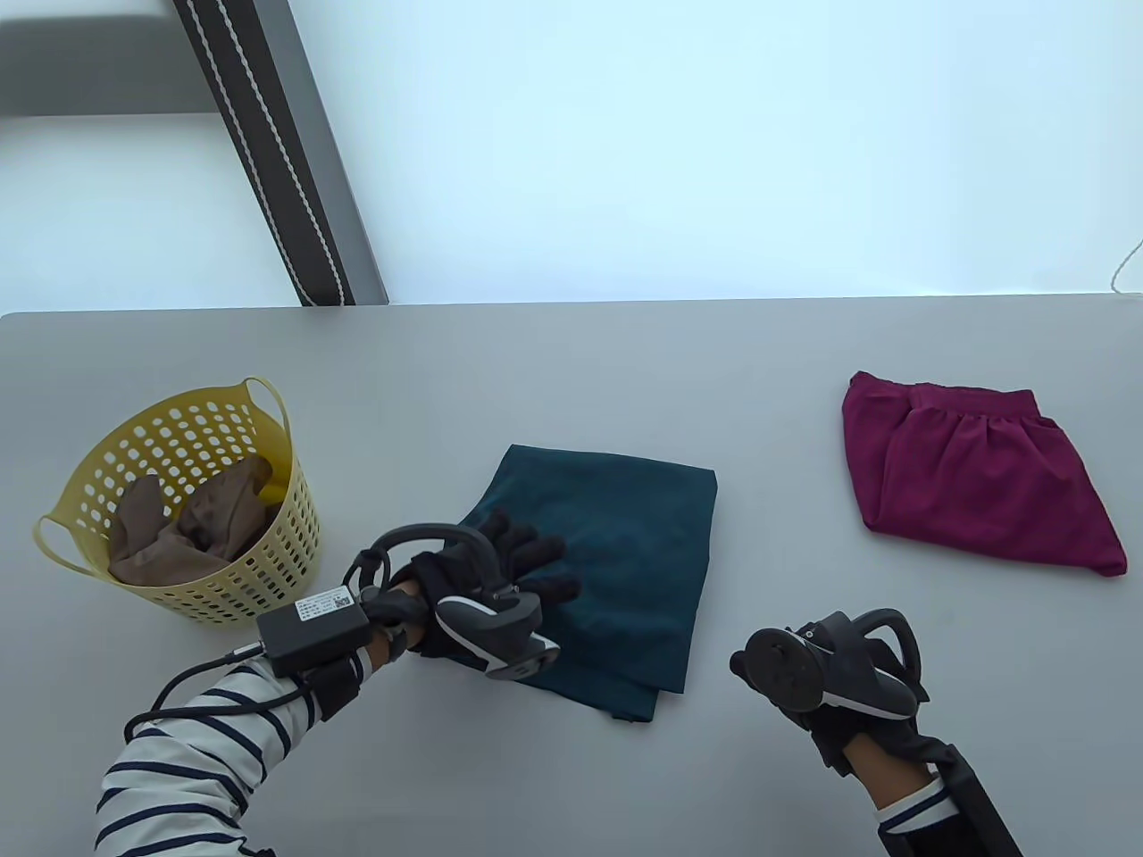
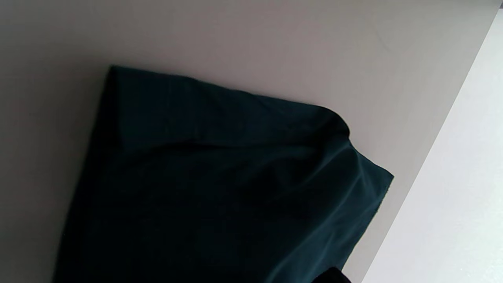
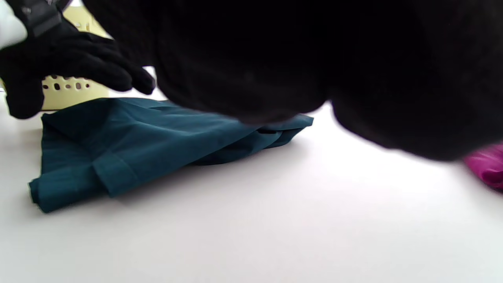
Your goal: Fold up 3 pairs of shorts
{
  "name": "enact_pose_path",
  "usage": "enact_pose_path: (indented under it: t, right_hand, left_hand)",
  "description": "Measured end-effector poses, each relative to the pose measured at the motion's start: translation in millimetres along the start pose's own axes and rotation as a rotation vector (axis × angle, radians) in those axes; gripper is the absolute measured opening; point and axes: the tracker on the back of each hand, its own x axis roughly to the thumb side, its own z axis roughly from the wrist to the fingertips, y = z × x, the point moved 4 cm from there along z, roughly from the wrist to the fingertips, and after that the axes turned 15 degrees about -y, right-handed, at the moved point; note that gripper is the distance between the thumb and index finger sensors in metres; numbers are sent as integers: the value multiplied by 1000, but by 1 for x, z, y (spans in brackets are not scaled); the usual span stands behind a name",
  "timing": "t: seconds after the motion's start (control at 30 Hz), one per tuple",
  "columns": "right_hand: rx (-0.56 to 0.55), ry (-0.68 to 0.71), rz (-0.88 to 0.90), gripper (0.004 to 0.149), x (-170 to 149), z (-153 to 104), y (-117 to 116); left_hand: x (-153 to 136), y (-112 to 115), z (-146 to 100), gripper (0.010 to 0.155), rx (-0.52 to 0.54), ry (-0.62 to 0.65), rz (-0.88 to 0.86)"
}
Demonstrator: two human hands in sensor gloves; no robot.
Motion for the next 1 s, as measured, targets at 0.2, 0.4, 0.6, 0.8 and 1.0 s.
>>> enact_pose_path:
  t: [0.2,0.4,0.6,0.8,1.0]
  right_hand:
    - [2,4,-10,40,2,0,-1]
    - [16,0,-14,40,1,0,-3]
    - [12,-3,-8,40,0,1,-2]
    - [26,-15,-8,40,-2,3,-5]
    - [31,-37,-19,40,-6,3,-6]
  left_hand:
    - [35,-3,-11,56,221,-77,-100]
    - [74,-34,-46,44,467,-35,70]
    - [-23,-106,-71,39,467,-180,-478]
    - [-159,-110,-20,41,279,-388,-783]
    - [-220,-10,69,81,-226,-784,-720]
